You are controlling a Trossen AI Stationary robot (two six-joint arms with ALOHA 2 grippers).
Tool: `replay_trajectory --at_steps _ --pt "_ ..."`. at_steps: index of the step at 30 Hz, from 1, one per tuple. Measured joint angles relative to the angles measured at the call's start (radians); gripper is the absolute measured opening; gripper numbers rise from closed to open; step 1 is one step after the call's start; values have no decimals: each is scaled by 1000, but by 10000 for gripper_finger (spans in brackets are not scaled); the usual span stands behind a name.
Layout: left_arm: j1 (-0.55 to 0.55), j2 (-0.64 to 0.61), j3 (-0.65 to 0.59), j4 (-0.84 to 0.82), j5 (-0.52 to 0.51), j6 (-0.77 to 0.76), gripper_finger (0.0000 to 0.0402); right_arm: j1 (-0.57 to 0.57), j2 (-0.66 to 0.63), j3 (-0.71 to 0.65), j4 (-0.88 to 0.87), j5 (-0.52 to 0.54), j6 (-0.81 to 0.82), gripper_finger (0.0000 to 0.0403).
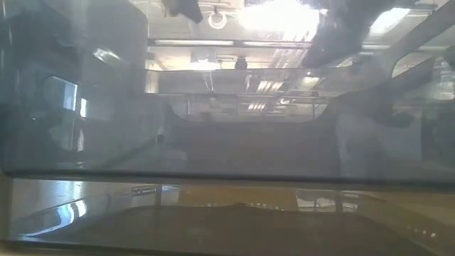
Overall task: Stack baskets by color
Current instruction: Stack the middle red bin into the bottom red bin
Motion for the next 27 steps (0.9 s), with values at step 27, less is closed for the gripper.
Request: replay_trajectory --at_steps 27 --pt "80 -248 -570 434 3 -207 117 -289 192 0 398 -449 -758 119"
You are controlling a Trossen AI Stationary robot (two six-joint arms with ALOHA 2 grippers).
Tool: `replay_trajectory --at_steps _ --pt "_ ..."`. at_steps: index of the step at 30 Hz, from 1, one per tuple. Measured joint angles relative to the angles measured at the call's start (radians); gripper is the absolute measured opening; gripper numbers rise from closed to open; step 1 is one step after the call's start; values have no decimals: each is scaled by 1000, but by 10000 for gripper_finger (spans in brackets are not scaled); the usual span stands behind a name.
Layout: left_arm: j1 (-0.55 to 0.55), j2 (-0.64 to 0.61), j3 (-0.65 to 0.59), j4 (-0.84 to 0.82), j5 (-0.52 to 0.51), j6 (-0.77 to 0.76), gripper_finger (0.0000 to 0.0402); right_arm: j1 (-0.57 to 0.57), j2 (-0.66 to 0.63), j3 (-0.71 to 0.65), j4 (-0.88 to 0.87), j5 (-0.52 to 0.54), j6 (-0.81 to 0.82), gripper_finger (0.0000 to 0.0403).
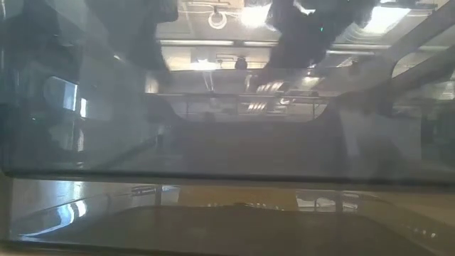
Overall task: Stack baskets by color
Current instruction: Stack the middle red bin into the bottom red bin
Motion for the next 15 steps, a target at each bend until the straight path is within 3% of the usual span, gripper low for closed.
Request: replay_trajectory --at_steps 7,15 --pt "7 -8 -40 51 -3 -4 117 -38 79 0 7 -90 -4 119" --pt "58 -9 -40 92 0 53 117 -46 163 0 14 -92 -5 119"
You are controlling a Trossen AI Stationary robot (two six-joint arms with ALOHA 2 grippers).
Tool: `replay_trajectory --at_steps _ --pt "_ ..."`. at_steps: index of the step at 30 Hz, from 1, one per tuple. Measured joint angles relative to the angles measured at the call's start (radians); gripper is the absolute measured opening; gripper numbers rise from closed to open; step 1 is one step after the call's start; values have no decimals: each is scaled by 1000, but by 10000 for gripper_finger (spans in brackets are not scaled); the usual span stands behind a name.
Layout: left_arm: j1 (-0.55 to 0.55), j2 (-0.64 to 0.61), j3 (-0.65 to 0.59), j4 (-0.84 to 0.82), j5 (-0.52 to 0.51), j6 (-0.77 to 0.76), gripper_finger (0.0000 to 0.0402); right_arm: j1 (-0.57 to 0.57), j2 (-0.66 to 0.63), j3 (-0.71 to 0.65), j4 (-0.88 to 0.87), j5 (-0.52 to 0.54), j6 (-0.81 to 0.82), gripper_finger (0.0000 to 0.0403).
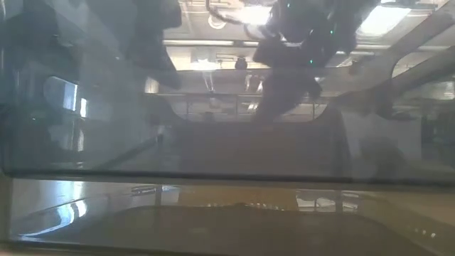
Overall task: Stack baskets by color
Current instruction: Stack the middle red bin into the bottom red bin
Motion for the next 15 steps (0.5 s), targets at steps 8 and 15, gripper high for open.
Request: replay_trajectory --at_steps 8,15 --pt "26 0 0 6 27 0 117 -1 62 0 11 58 -2 119" --pt "26 0 0 14 30 0 117 -27 105 0 9 63 6 119"
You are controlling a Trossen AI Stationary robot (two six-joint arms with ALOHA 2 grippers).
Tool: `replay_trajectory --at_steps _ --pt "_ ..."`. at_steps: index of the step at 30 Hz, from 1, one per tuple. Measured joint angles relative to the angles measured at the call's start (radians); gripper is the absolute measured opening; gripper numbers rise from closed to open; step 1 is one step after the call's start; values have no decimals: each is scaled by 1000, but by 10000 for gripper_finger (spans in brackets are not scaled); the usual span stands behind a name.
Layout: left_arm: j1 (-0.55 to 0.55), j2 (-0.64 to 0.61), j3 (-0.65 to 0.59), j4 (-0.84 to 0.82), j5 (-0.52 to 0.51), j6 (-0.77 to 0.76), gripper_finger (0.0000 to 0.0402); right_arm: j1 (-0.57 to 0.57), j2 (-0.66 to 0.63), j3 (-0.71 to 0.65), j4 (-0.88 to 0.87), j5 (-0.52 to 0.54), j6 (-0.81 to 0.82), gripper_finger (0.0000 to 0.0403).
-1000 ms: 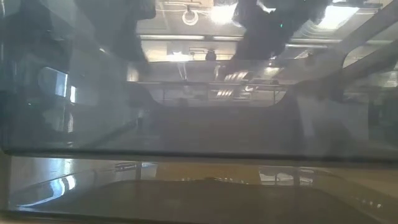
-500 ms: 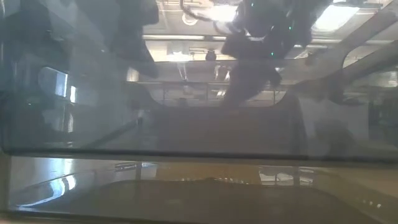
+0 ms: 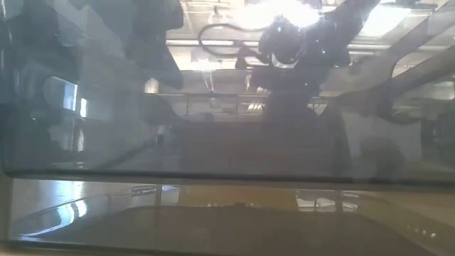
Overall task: Stack baskets by color
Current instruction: Stack the middle red bin into the bottom red bin
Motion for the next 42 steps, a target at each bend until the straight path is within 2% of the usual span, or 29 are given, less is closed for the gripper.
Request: replay_trajectory --at_steps 5,10,12,18,25,33,42 --pt "0 0 0 -1 0 0 117 -10 15 0 6 3 7 100" --pt "0 0 0 -1 -1 19 117 -10 15 0 4 3 27 24" --pt "0 0 0 -1 -1 25 117 -10 15 0 -1 3 27 7" --pt "0 0 0 -1 3 26 117 -5 -1 0 -31 8 67 2" --pt "0 0 0 -1 19 26 117 41 -91 0 -81 26 129 1" --pt "0 0 0 -6 20 26 117 137 -264 0 -216 88 187 1" --pt "0 0 0 -10 20 26 117 299 -439 0 -337 117 260 0"
